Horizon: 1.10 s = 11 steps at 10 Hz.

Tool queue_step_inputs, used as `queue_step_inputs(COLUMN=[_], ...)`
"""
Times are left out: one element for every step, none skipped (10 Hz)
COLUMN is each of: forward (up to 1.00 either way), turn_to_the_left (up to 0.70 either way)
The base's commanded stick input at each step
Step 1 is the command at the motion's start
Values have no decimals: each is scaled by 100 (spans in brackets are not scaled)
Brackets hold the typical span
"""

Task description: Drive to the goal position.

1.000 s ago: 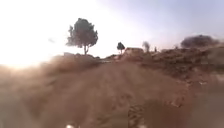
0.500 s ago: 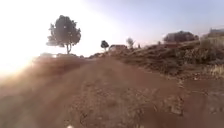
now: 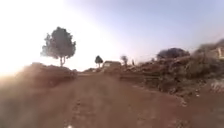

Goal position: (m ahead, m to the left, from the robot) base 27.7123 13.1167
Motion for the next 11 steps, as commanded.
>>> queue_step_inputs(forward=[70,70,70,70,70,70,70,70,70,70,70], turn_to_the_left=[0,0,0,0,0,0,0,0,0,0,0])
